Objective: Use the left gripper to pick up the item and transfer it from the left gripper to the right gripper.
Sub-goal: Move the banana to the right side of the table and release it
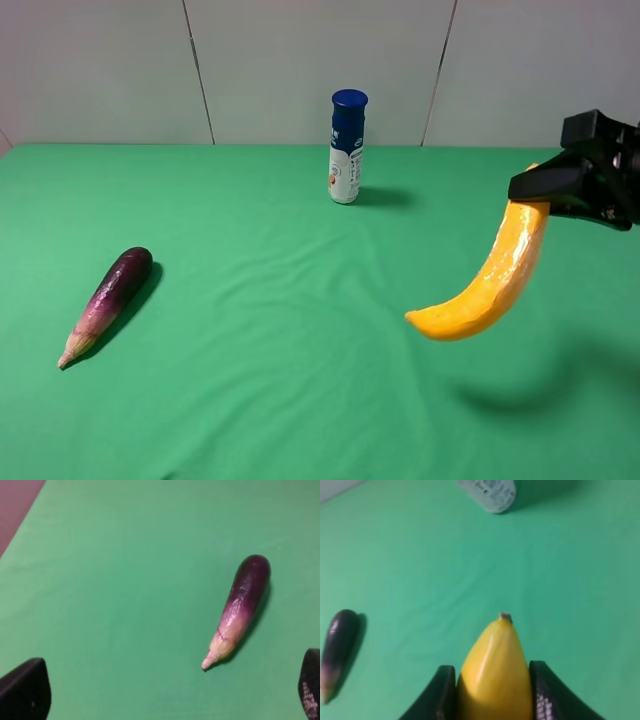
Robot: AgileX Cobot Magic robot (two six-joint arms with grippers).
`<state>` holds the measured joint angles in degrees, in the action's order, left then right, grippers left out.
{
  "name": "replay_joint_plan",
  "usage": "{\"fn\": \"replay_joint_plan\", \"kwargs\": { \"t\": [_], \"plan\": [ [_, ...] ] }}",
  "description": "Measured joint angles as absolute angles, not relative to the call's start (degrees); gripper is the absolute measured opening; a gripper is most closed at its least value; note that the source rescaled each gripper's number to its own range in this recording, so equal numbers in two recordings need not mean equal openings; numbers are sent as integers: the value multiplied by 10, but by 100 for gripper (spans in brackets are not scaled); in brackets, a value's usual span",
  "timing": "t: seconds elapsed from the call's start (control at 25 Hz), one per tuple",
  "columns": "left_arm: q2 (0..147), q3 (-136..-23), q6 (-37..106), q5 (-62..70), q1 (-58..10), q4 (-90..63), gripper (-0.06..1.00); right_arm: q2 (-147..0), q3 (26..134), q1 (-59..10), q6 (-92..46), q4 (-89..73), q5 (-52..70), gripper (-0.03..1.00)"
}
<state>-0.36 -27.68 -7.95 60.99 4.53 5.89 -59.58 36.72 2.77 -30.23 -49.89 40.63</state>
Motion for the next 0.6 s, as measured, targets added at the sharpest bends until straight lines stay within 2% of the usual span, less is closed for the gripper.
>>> {"fn": "replay_joint_plan", "kwargs": {
  "t": [0.6],
  "plan": [
    [-4,-277,-79,610,45,59,100,-731,497,28,-299,-397,414,0]
  ]
}}
